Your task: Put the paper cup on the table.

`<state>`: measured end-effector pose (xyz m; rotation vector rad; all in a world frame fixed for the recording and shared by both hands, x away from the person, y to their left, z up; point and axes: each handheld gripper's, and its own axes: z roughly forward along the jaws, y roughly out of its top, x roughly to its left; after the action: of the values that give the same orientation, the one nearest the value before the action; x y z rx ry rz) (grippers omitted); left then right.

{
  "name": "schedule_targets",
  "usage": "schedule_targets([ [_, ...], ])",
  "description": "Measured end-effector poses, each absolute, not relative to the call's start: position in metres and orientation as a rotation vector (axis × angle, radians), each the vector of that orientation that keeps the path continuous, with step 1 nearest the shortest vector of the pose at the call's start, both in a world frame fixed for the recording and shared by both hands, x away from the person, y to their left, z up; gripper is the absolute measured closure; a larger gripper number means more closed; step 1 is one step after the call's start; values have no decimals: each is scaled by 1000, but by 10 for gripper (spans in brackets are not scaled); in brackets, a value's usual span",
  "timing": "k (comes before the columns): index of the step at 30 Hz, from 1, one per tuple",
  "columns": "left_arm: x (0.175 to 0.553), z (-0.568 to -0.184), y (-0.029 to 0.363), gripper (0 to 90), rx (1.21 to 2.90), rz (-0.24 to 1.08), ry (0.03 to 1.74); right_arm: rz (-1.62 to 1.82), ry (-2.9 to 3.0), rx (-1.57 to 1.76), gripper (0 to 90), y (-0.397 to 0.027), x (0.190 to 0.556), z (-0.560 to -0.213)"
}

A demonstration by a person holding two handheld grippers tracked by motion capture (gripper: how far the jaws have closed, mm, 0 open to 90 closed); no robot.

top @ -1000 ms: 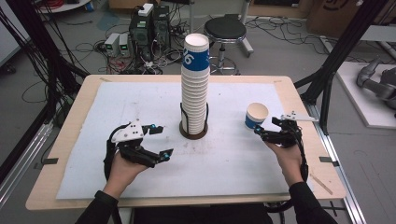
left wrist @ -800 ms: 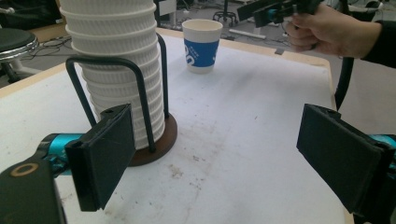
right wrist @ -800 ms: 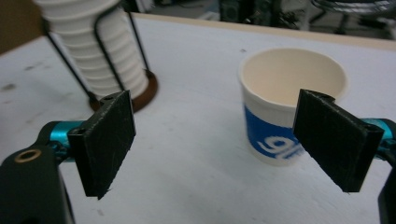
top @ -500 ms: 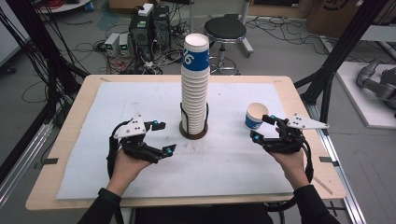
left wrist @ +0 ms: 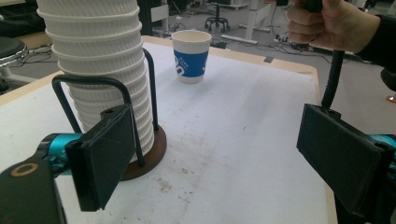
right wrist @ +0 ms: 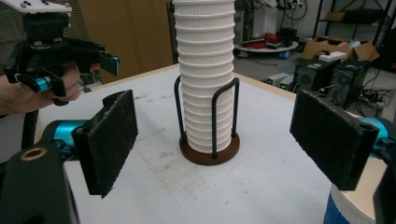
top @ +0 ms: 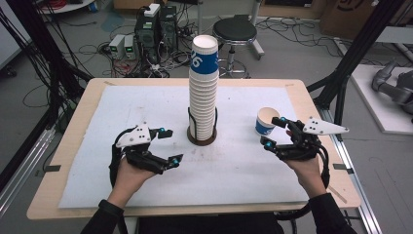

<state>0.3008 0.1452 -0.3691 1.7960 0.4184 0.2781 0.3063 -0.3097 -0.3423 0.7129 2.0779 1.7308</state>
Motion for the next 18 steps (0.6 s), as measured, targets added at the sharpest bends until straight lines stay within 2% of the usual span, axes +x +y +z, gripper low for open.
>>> schedule_targets([
  [18,303,-368,146,116,1796,278,418,1730,2085,735,152,-312,305,-344],
])
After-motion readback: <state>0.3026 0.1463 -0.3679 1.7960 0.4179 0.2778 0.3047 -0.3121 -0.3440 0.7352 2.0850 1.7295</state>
